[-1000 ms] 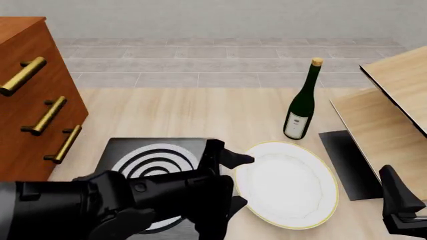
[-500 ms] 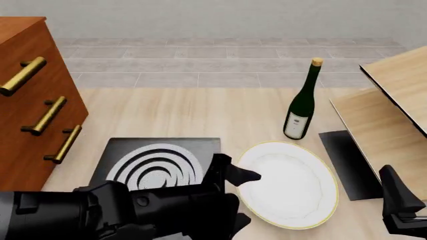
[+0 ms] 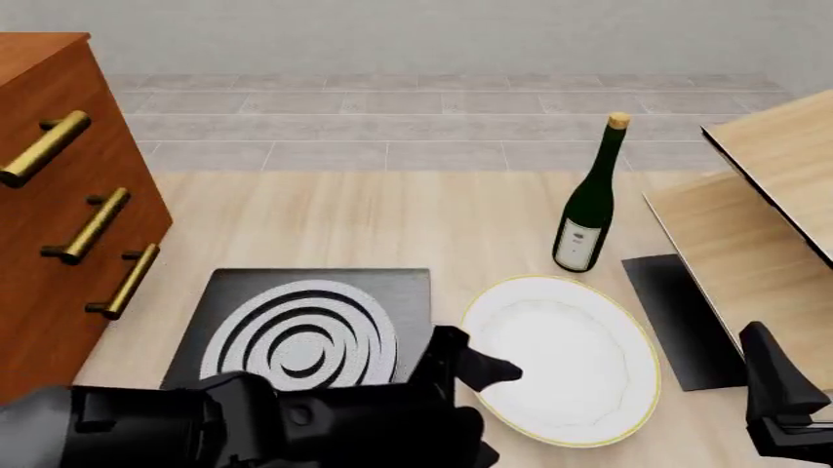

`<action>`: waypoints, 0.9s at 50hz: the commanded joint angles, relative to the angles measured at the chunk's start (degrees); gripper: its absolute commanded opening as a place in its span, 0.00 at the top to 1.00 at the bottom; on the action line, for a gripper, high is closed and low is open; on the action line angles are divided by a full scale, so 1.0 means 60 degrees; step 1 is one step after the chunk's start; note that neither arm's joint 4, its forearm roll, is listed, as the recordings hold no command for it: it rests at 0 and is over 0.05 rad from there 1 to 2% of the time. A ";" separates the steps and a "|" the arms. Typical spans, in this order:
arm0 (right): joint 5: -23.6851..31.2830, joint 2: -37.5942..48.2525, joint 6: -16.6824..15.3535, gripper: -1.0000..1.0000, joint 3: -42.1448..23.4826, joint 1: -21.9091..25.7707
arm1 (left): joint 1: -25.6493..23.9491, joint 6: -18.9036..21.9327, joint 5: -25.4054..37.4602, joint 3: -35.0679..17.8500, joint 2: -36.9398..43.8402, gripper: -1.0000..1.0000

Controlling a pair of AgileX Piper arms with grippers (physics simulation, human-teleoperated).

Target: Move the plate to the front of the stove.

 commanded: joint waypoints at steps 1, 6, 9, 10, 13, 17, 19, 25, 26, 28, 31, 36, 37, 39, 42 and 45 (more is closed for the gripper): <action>0.0001 -0.0002 0.0000 0.00 0.0001 0.0001 | -0.0012 -0.0067 -0.0237 -0.0103 0.0484 0.00; 0.0017 -0.0010 -0.0002 0.00 -0.0008 0.0000 | 0.0017 -0.0076 -0.0391 -0.0156 0.0704 0.00; 0.0010 -0.0008 0.0001 0.00 -0.0002 0.0001 | -0.0023 -0.0082 -0.0483 -0.0108 0.0831 0.00; 0.0006 -0.0003 0.0002 0.00 -0.0001 0.0001 | -0.0050 -0.0132 -0.0465 -0.0132 0.0889 0.00; -0.0006 0.0001 -0.0002 0.00 0.0006 0.0001 | -0.0056 -0.0111 -0.0532 -0.0122 0.0952 0.00; -0.0007 0.0008 0.0002 0.00 0.0001 0.0002 | -0.0035 -0.0151 -0.0575 -0.0184 0.1076 0.00; -0.0010 0.0009 0.0000 0.00 0.0002 0.0001 | 0.0000 -0.0073 -0.0688 -0.0147 0.1196 0.00; -0.0008 0.0009 0.0000 0.00 0.0000 0.0001 | 0.0045 -0.0084 -0.0773 -0.0194 0.1385 0.00; 0.0003 0.0001 -0.0002 0.00 -0.0004 0.0002 | 0.0046 -0.0098 -0.0782 -0.0200 0.1397 0.00; 0.0011 -0.0006 -0.0003 0.00 -0.0007 0.0001 | 0.0050 -0.0119 -0.0831 -0.0202 0.1465 0.00; 0.0018 -0.0012 -0.0001 0.00 -0.0005 0.0003 | 0.0055 -0.0134 -0.1012 -0.0137 0.1624 0.00; 0.0018 -0.0012 0.0000 0.00 -0.0005 0.0002 | 0.0118 -0.0122 -0.1178 -0.0160 0.1831 0.00; 0.0019 -0.0011 0.0000 0.00 -0.0005 0.0002 | 0.0135 -0.0107 -0.1208 -0.0161 0.1868 0.00; 0.0018 -0.0012 -0.0003 0.00 -0.0005 0.0001 | 0.0137 -0.0113 -0.1246 -0.0165 0.1915 0.00; 0.0018 -0.0012 -0.0003 0.00 -0.0005 0.0001 | 0.0126 -0.0152 -0.1299 -0.0169 0.1994 0.00; 0.0018 -0.0013 -0.0004 0.00 -0.0006 0.0000 | 0.0123 -0.0185 -0.1355 -0.0194 0.2072 0.00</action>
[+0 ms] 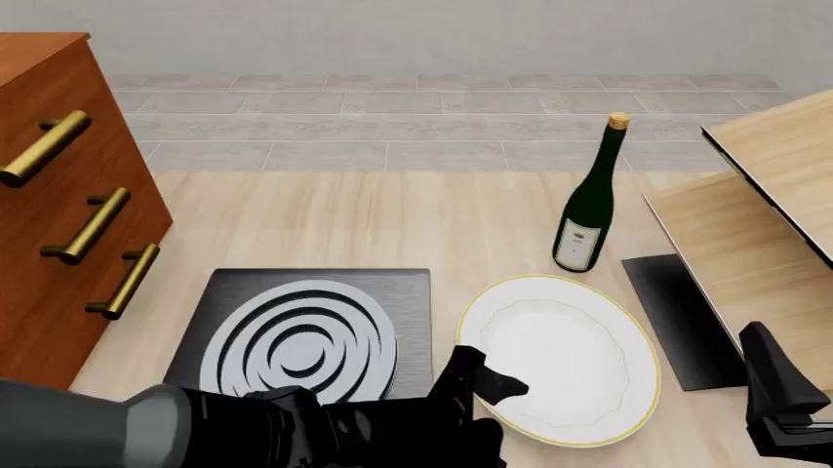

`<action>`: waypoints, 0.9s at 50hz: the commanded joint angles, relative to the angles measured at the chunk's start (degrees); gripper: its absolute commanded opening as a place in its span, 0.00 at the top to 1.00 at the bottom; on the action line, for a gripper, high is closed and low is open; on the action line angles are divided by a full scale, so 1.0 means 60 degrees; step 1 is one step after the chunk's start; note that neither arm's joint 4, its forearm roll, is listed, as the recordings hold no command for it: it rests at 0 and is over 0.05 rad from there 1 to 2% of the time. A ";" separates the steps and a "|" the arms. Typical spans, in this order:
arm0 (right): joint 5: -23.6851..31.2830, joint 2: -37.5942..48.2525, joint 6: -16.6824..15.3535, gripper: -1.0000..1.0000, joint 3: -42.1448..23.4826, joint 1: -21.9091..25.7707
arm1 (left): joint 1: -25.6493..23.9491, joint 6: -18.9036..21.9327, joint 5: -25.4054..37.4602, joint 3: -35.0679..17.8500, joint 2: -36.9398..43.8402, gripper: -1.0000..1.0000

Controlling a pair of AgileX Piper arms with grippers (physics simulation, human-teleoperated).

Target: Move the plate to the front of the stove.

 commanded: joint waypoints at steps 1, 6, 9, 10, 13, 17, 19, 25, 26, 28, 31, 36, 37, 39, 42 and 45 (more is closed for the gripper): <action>0.0003 -0.0004 -0.0001 0.00 -0.0001 -0.0001 | 0.0024 -0.0052 -0.0286 -0.0020 0.0359 0.00; 0.0003 -0.0004 0.0003 0.00 -0.0001 0.0001 | 0.0011 -0.0090 -0.0421 -0.0016 0.0517 0.00; 0.0002 -0.0005 -0.0002 0.00 -0.0001 0.0001 | 0.0030 -0.0072 -0.0560 0.0005 0.0637 0.00; 0.0003 -0.0004 -0.0001 0.00 -0.0001 -0.0001 | 0.0032 -0.0079 -0.0565 -0.0002 0.0654 0.00; 0.0005 -0.0001 0.0000 0.00 -0.0001 0.0001 | 0.0052 -0.0055 -0.0549 -0.0061 0.0704 0.00; 0.0004 -0.0003 -0.0002 0.00 -0.0001 0.0003 | 0.0067 -0.0022 -0.0553 -0.0114 0.0772 0.00; 0.0004 -0.0002 -0.0001 0.00 -0.0001 0.0001 | 0.0067 -0.0008 -0.0611 -0.0124 0.0829 0.00; 0.0003 -0.0003 0.0002 0.00 -0.0001 0.0001 | 0.0125 0.0018 -0.0814 -0.0165 0.1129 0.00; 0.0003 -0.0003 0.0002 0.00 -0.0001 0.0000 | 0.0135 0.0023 -0.0844 -0.0168 0.1165 0.00; 0.0003 -0.0004 -0.0001 0.00 -0.0001 0.0000 | 0.0160 0.0013 -0.0894 -0.0186 0.1266 0.00; 0.0003 -0.0004 0.0001 0.00 -0.0001 -0.0001 | 0.0185 0.0020 -0.0958 -0.0194 0.1354 0.00; 0.0004 -0.0002 -0.0001 0.00 -0.0001 0.0001 | 0.0248 0.0045 -0.1015 -0.0242 0.1470 0.00; 0.0003 -0.0004 -0.0002 0.00 -0.0001 0.0001 | 0.0267 0.0058 -0.1049 -0.0253 0.1512 0.00; 0.0004 -0.0003 0.0001 0.00 -0.0001 -0.0001 | 0.0303 0.0050 -0.1117 -0.0288 0.1613 0.00; 0.0004 -0.0003 -0.0001 0.00 -0.0001 0.0000 | 0.0367 0.0048 -0.1250 -0.0353 0.1775 0.00; 0.0003 -0.0003 -0.0002 0.00 -0.0001 0.0000 | 0.0448 0.0036 -0.1310 -0.0488 0.1917 0.00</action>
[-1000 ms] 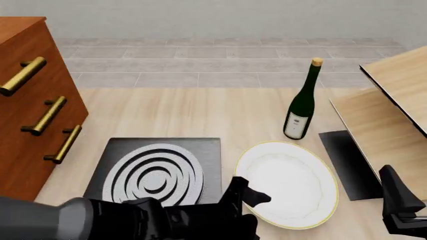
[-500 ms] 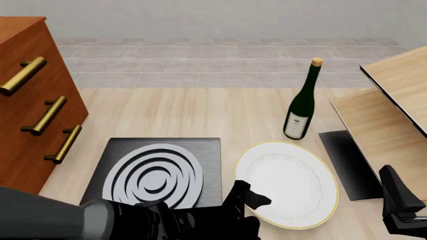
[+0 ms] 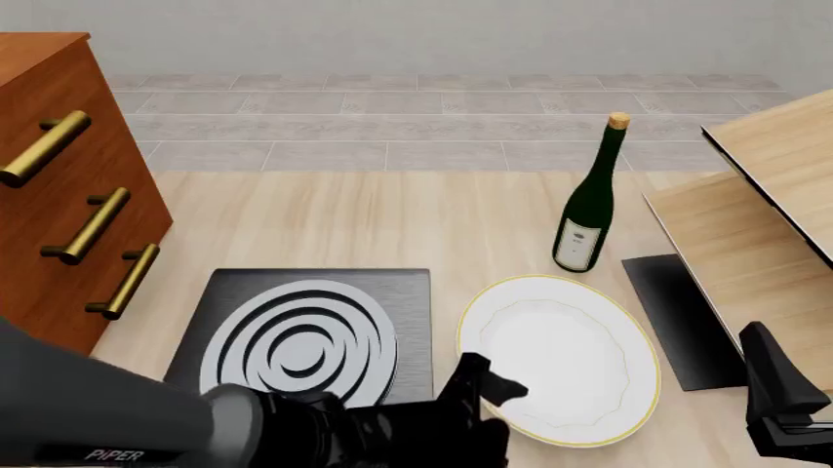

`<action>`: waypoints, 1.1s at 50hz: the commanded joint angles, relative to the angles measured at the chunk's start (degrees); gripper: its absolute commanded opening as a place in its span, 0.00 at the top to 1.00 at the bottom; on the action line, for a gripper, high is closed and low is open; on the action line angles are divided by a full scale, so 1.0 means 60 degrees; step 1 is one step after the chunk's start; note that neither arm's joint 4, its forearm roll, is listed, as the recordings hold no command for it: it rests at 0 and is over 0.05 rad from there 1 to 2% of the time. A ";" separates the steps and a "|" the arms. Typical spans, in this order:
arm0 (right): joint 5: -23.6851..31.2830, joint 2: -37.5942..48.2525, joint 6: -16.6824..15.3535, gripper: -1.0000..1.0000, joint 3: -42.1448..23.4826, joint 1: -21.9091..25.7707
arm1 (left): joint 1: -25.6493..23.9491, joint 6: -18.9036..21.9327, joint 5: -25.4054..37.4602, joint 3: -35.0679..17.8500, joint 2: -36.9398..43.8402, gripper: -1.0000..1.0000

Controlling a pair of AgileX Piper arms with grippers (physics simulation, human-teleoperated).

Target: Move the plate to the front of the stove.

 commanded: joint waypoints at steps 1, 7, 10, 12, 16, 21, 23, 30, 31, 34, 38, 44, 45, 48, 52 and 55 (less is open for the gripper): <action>0.0000 0.0000 0.0002 0.00 0.0000 0.0001 | 0.0186 0.0015 -0.0303 -0.0213 0.0476 0.00; 0.0000 -0.0001 0.0000 0.00 0.0000 -0.0004 | 0.0193 -0.0005 -0.0394 -0.0221 0.0634 0.00; 0.0000 0.0000 -0.0002 0.00 0.0000 0.0001 | 0.0228 0.0034 -0.0427 -0.0246 0.0717 0.00; 0.0000 0.0000 -0.0001 0.00 0.0000 -0.0001 | 0.0245 0.0017 -0.0432 -0.0280 0.0750 0.00; 0.0000 0.0000 0.0002 0.00 0.0000 0.0000 | 0.0246 -0.0018 -0.0546 -0.0292 0.0868 0.00; 0.0000 -0.0001 -0.0003 0.00 0.0000 -0.0003 | 0.0250 0.0039 -0.0656 -0.0280 0.1021 0.00; -0.0001 -0.0001 -0.0001 0.00 0.0000 0.0000 | 0.0272 0.0034 -0.0631 -0.0341 0.1062 0.00; 0.0000 0.0000 0.0000 0.00 0.0000 0.0002 | 0.0277 0.0043 -0.0687 -0.0418 0.1238 0.00; 0.0000 0.0000 0.0002 0.00 0.0000 0.0000 | 0.0272 0.0026 -0.0682 -0.0433 0.1249 0.00; 0.0000 0.0000 0.0000 0.00 0.0000 -0.0002 | 0.0271 0.0019 -0.0713 -0.0491 0.1357 0.00; 0.0001 0.0001 0.0001 0.00 0.0000 0.0000 | 0.0266 0.0044 -0.0757 -0.0531 0.1456 0.00; -0.0001 -0.0001 0.0001 0.00 0.0000 -0.0002 | 0.0265 0.0059 -0.0800 -0.0599 0.1615 0.00; 0.0000 0.0000 0.0002 0.00 0.0000 -0.0001 | 0.0255 0.0046 -0.0794 -0.0604 0.1624 0.00; 0.0001 0.0001 0.0002 0.00 0.0000 0.0001 | 0.0239 0.0023 -0.0847 -0.0636 0.1722 0.00; 0.0000 0.0000 -0.0002 0.00 0.0000 0.0000 | 0.0223 0.0001 -0.0877 -0.0663 0.1804 0.00; 0.0001 0.0001 0.0000 0.00 0.0000 0.0001 | 0.0225 -0.0011 -0.0883 -0.0692 0.1851 0.00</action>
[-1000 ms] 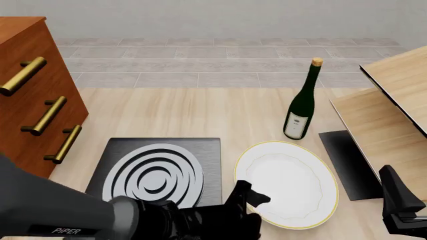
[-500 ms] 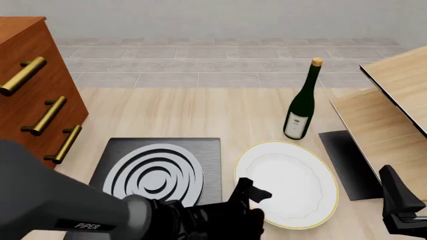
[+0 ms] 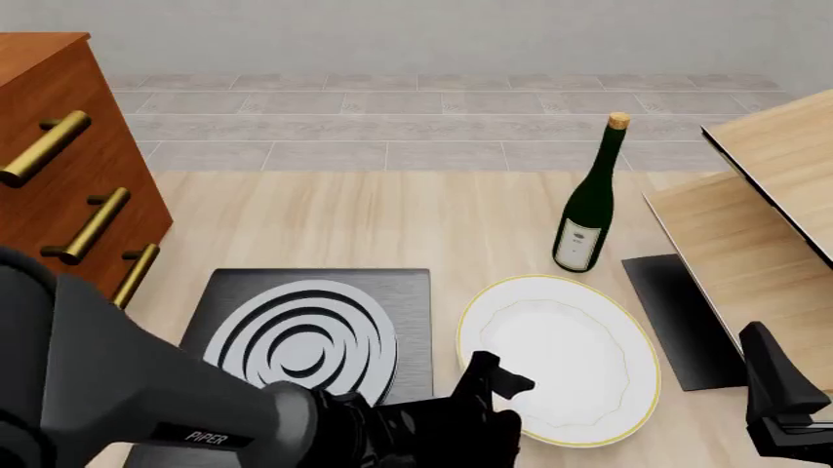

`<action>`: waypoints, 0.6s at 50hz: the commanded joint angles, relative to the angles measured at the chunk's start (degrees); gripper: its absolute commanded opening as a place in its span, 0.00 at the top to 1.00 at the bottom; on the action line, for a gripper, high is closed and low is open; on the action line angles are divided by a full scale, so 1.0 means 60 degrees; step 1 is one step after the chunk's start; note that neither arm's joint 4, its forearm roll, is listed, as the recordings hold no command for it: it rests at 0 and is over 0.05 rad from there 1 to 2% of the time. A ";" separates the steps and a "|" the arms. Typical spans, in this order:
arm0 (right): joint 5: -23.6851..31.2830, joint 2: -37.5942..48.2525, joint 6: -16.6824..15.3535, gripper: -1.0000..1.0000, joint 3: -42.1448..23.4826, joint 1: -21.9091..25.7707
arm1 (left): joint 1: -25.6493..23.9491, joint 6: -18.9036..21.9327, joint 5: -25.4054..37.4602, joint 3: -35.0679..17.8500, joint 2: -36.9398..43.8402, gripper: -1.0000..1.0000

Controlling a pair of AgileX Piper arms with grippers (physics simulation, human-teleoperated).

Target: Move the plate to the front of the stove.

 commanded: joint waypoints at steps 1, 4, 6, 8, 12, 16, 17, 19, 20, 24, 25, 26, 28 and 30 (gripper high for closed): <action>-0.0001 -0.0002 0.0002 0.00 0.0000 0.0000 | 0.0048 0.0032 -0.0034 0.0001 0.0501 0.00; 0.0001 0.0001 -0.0001 0.00 0.0000 0.0001 | 0.0066 0.0031 -0.0046 -0.0041 0.0568 0.00; 0.0000 0.0000 0.0000 0.00 0.0000 -0.0001 | 0.0082 0.0000 -0.0045 -0.0078 0.0580 0.00; -0.0002 -0.0002 0.0000 0.00 0.0000 0.0000 | 0.0088 -0.0010 -0.0098 -0.0072 0.0643 0.00; -0.0001 0.0000 0.0001 0.00 0.0000 0.0001 | 0.0148 -0.0042 -0.0131 -0.0115 0.0807 0.00; -0.0001 0.0000 0.0000 0.00 0.0000 0.0002 | 0.0196 -0.0036 -0.0107 -0.0149 0.0841 0.00; -0.0001 -0.0001 0.0002 0.00 0.0000 0.0000 | 0.0202 -0.0056 -0.0084 -0.0166 0.0831 0.00; 0.0000 0.0000 -0.0001 0.00 0.0000 0.0001 | 0.0233 -0.0024 -0.0102 -0.0193 0.0888 0.00; 0.0000 0.0000 0.0002 0.00 0.0000 0.0000 | 0.0239 -0.0070 -0.0069 -0.0232 0.0889 0.00; 0.0000 0.0000 0.0001 0.00 0.0000 -0.0002 | 0.0290 -0.0053 -0.0067 -0.0340 0.0995 0.00; 0.0000 0.0000 -0.0002 0.00 0.0000 0.0000 | 0.0310 -0.0024 -0.0096 -0.0358 0.1049 0.00; 0.0000 0.0000 -0.0001 0.00 0.0000 0.0000 | 0.0307 -0.0044 -0.0094 -0.0369 0.1061 0.00; 0.0001 0.0001 0.0001 0.00 0.0000 0.0000 | 0.0326 -0.0031 -0.0130 -0.0390 0.1144 0.00; 0.0000 0.0000 0.0001 0.00 0.0000 0.0001 | 0.0334 -0.0047 -0.0135 -0.0415 0.1201 0.00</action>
